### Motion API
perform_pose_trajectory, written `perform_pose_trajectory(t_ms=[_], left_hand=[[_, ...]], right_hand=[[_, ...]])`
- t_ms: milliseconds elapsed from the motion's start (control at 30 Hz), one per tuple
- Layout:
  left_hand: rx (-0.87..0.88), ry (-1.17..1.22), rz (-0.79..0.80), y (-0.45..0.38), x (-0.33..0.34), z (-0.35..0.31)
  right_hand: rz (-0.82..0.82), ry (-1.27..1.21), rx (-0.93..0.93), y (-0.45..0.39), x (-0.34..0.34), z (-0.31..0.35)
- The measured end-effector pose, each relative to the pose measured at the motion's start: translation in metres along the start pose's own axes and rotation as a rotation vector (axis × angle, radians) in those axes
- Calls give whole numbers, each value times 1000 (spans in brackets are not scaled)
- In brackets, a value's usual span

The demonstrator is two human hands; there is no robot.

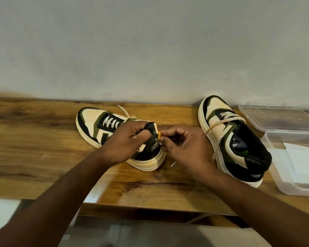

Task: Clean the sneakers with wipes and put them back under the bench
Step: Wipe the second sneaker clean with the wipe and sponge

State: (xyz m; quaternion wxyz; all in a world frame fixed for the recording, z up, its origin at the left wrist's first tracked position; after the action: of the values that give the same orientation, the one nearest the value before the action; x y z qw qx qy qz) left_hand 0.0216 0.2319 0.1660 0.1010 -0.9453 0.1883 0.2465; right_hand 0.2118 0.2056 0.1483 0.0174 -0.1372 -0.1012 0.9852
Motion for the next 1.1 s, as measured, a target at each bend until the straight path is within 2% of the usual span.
perform_pose_trajectory(t_ms=[133,233,300,433,533,600,667,767,833,900,1033,1100], left_hand=[[6,-14,-7,-1,1,2],[-2,-18,-6,-3,2,3],[5,-17,11,-4,2,1],[2,-12,2,-5,3,1],[-23,3,-6,-7,6,2],[-43,32,-22,-8,8,3],[-48,29,-45,-8,7,5],[-41,21,-65,-8,7,7],[-34,9,-70,-8,7,7],[-33,8,-68,-7,7,6],[-30,10,-40,-6,9,4],[-13,13,-36,-5,9,4]], right_hand=[[-26,239,-348,22,0,5],[28,305,-480,27,0,4],[1,286,-421,22,-1,4],[-97,163,-167,10,-4,-2],[-129,70,-45,2,-5,-8],[-127,130,-106,2,-7,-6],[-93,265,-259,9,-6,-3],[16,379,-469,24,-2,2],[87,384,-545,31,3,5],[92,400,-531,27,-1,6],[-127,311,-305,1,-17,4],[-131,296,-300,1,-13,7]])
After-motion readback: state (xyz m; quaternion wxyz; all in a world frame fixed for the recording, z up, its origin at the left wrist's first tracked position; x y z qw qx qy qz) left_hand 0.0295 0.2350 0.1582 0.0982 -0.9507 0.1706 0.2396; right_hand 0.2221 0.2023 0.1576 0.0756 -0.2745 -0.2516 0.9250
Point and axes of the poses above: each hand's wrist, its own y-axis away from the middle knuckle, its own x-axis out of the palm, z = x × y, the point moved 2 cm from there along -y, towards the middle knuckle, and after that the axes turned 2 degrees about x, right-handed, at the moved point
